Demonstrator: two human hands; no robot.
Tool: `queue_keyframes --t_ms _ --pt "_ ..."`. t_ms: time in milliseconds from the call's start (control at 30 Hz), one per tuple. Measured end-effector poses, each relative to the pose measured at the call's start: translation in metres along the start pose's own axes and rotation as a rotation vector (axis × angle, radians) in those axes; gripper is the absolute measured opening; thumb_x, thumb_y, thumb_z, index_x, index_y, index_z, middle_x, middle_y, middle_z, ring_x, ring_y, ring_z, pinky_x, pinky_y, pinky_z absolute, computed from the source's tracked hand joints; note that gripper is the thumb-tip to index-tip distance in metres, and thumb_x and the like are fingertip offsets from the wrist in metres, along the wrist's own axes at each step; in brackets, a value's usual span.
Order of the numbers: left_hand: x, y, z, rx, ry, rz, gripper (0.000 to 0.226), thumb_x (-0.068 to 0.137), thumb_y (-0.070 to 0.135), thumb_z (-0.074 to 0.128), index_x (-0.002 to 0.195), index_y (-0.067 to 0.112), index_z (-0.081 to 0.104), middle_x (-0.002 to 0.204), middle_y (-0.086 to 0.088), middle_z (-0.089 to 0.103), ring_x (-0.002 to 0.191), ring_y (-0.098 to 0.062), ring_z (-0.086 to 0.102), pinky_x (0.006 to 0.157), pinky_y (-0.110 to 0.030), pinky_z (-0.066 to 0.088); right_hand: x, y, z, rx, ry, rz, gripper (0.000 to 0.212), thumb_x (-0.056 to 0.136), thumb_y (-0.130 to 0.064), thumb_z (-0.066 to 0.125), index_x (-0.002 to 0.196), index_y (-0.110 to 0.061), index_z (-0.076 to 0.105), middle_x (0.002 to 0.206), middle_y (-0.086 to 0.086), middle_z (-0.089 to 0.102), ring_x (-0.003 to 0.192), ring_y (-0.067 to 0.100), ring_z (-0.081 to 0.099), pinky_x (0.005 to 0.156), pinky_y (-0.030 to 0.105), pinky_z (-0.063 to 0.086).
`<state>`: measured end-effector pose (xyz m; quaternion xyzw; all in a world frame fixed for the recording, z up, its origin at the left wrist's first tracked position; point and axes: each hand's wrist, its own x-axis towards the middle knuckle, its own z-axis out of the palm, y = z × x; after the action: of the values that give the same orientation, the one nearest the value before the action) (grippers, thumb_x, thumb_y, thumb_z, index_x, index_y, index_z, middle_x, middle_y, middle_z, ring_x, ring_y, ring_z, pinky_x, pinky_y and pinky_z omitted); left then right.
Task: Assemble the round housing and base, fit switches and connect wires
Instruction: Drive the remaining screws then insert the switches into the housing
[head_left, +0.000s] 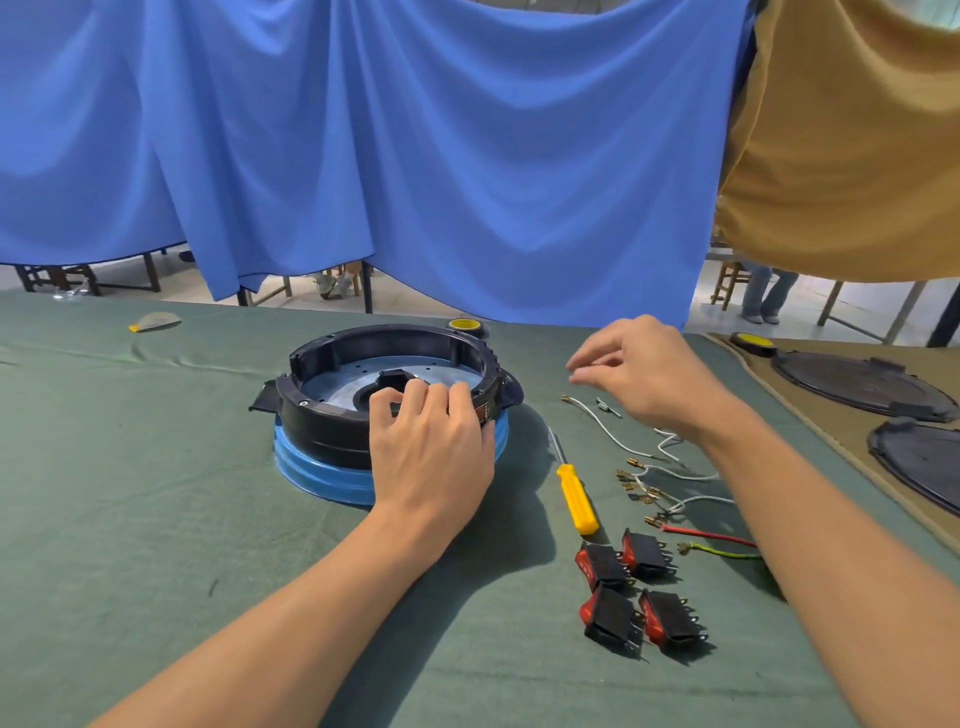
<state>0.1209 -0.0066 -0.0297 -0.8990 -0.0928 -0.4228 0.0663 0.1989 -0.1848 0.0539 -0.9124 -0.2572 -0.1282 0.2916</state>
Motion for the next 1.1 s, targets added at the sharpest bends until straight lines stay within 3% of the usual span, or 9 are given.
queue_keyframes --t_ms 133,233,333,467,567,700,867,1100 --pt "0.001 -0.002 -0.001 0.008 -0.006 -0.023 0.033 0.086 0.045 0.062 0.089 0.012 0.068 0.084 -0.006 0.068 0.086 -0.028 0.059 0.082 -0.043 0.029 0.0 -0.039 0.011 0.18 -0.045 -0.085 0.008 0.084 -0.012 0.072 0.08 -0.02 0.073 0.081 -0.004 0.074 0.081 0.007 0.07 0.078 0.022 0.052" --pt "0.001 -0.001 -0.001 0.003 -0.006 -0.019 0.032 0.085 0.042 0.063 0.084 0.011 0.067 0.08 -0.006 0.067 0.084 -0.029 0.059 0.081 -0.043 0.028 0.007 -0.054 0.024 0.254 -0.066 -0.101 0.008 0.084 -0.011 0.071 0.082 -0.018 0.072 0.083 -0.006 0.072 0.084 0.011 0.069 0.078 0.024 0.054" --pt "0.0 -0.001 0.0 -0.009 0.009 -0.01 0.03 0.085 0.04 0.063 0.083 0.011 0.067 0.079 -0.007 0.068 0.083 -0.029 0.059 0.081 -0.043 0.029 0.011 -0.06 0.04 0.211 -0.072 -0.123 0.008 0.088 -0.012 0.067 0.086 -0.019 0.071 0.082 -0.009 0.067 0.081 0.008 0.063 0.07 0.016 0.049" --pt "0.0 -0.001 0.001 -0.015 0.014 -0.017 0.03 0.086 0.04 0.063 0.084 0.011 0.067 0.079 -0.006 0.068 0.082 -0.029 0.059 0.081 -0.043 0.031 0.011 -0.059 0.047 0.123 -0.061 -0.157 0.009 0.087 -0.011 0.067 0.087 -0.017 0.073 0.08 -0.004 0.069 0.081 0.009 0.064 0.076 0.02 0.049" --pt "-0.001 -0.001 0.001 -0.026 0.032 -0.013 0.028 0.087 0.038 0.062 0.08 0.01 0.065 0.074 -0.006 0.066 0.079 -0.029 0.058 0.08 -0.042 0.03 0.012 -0.058 0.044 0.091 -0.007 -0.178 0.011 0.086 -0.01 0.067 0.086 -0.016 0.075 0.071 -0.014 0.064 0.08 0.007 0.063 0.077 0.017 0.048" --pt "-0.001 -0.001 0.002 -0.019 0.036 -0.012 0.028 0.087 0.038 0.062 0.081 0.011 0.065 0.074 -0.005 0.065 0.079 -0.028 0.058 0.08 -0.042 0.031 0.012 -0.058 0.045 0.064 -0.021 -0.197 0.01 0.085 -0.008 0.068 0.086 -0.013 0.077 0.072 -0.011 0.065 0.085 0.014 0.065 0.087 0.03 0.051" --pt "-0.002 -0.001 0.001 -0.04 0.029 -0.017 0.025 0.087 0.036 0.062 0.082 0.011 0.065 0.075 -0.005 0.066 0.081 -0.028 0.058 0.08 -0.043 0.035 0.01 -0.057 0.05 0.09 -0.017 -0.184 0.01 0.085 -0.011 0.069 0.086 -0.016 0.078 0.07 -0.012 0.065 0.085 0.012 0.065 0.088 0.026 0.049" --pt "-0.002 -0.001 0.002 -0.042 0.043 -0.012 0.024 0.086 0.035 0.064 0.081 0.011 0.065 0.074 -0.006 0.066 0.08 -0.029 0.058 0.08 -0.043 0.033 0.008 -0.055 0.051 0.14 -0.032 -0.175 0.007 0.084 -0.013 0.072 0.085 -0.016 0.079 0.071 -0.011 0.067 0.084 0.012 0.066 0.09 0.034 0.051"
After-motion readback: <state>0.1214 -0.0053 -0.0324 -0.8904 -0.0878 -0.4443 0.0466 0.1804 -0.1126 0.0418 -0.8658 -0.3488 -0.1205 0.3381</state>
